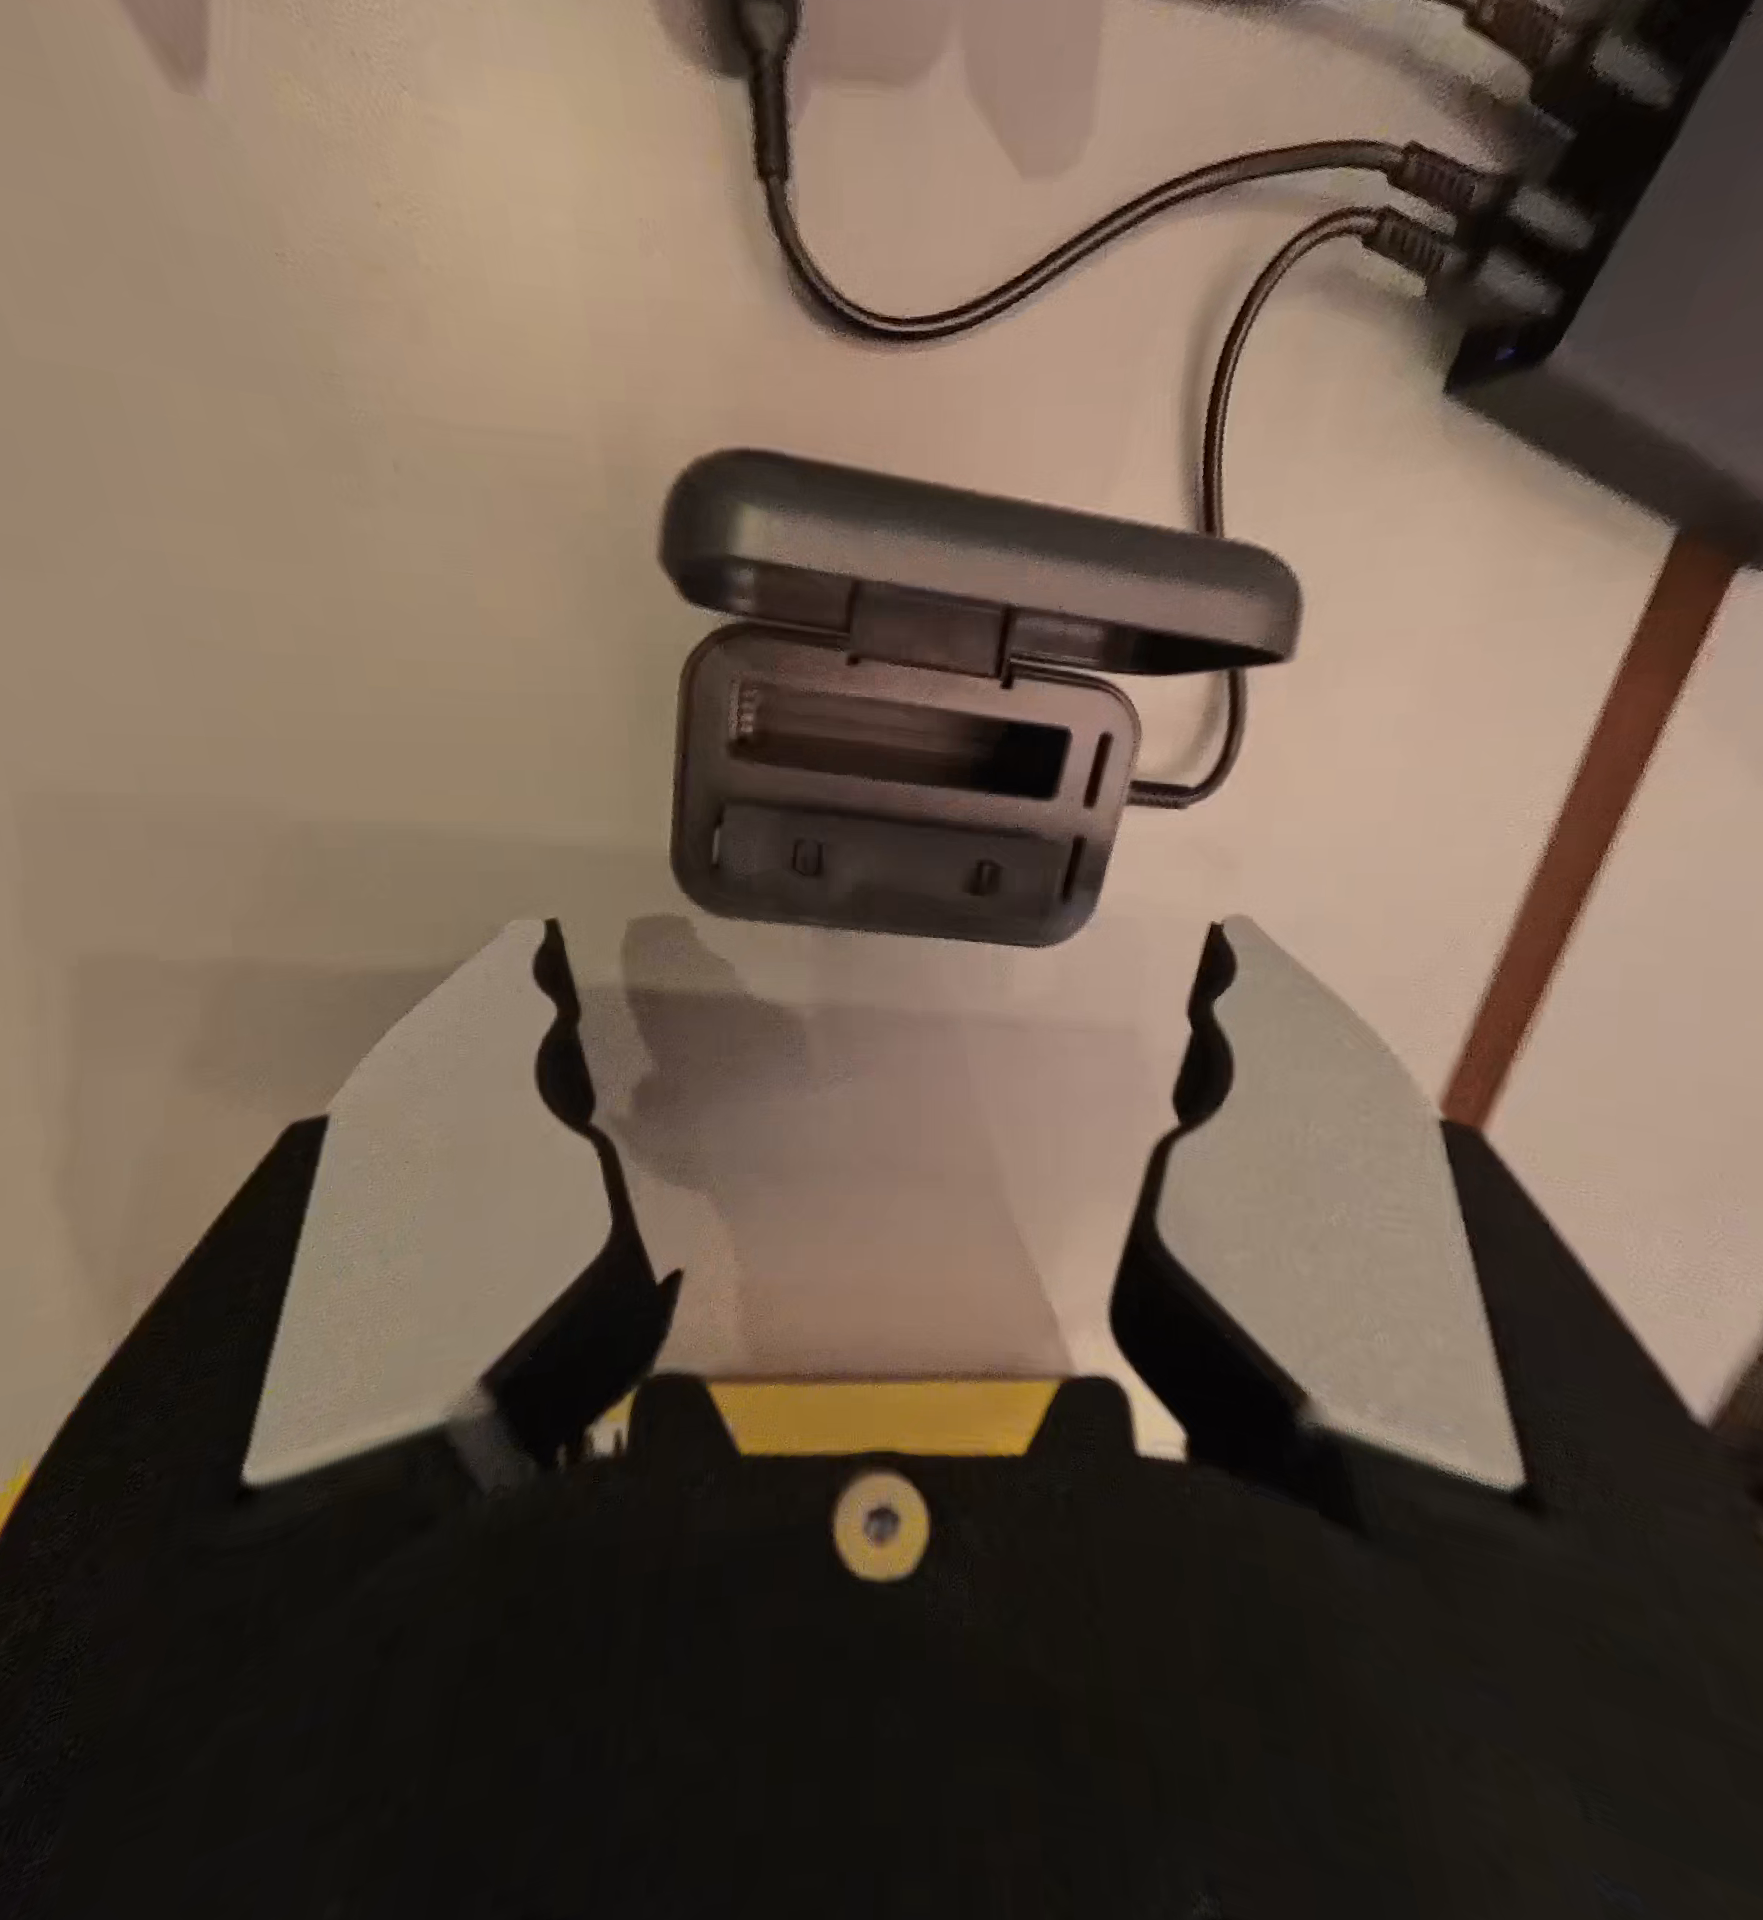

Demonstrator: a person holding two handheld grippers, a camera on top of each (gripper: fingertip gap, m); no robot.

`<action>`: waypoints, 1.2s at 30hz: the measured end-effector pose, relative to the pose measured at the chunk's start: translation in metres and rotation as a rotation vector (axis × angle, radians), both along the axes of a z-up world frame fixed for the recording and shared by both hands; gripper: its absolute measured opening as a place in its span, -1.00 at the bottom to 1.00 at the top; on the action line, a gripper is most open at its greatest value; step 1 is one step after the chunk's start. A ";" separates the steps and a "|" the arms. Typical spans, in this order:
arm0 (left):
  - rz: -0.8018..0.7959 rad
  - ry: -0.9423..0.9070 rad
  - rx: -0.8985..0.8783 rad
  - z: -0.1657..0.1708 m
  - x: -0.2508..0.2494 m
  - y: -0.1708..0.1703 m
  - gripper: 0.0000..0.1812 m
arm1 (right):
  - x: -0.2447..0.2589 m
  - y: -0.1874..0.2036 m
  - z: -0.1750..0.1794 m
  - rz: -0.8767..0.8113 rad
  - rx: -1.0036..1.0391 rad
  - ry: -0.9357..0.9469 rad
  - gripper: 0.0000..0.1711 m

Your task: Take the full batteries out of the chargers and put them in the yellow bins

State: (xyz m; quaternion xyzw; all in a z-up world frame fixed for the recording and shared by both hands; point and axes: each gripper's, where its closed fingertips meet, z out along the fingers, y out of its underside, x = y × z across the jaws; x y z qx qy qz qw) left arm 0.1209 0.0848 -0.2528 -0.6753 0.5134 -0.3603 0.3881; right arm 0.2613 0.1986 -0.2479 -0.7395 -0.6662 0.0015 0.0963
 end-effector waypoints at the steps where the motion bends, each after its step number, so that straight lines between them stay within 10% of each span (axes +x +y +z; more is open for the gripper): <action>1: -0.001 0.001 0.003 0.000 0.000 0.000 -0.51 | -0.002 0.000 -0.006 -0.036 -0.022 0.027 0.34; 22: -0.044 -0.005 0.025 0.004 -0.003 -0.012 -0.52 | -0.072 0.014 -0.029 -1.083 0.072 0.215 0.08; 36: -0.019 0.004 0.064 0.007 -0.010 -0.007 -0.54 | -0.091 0.019 -0.030 -1.351 0.114 0.233 0.08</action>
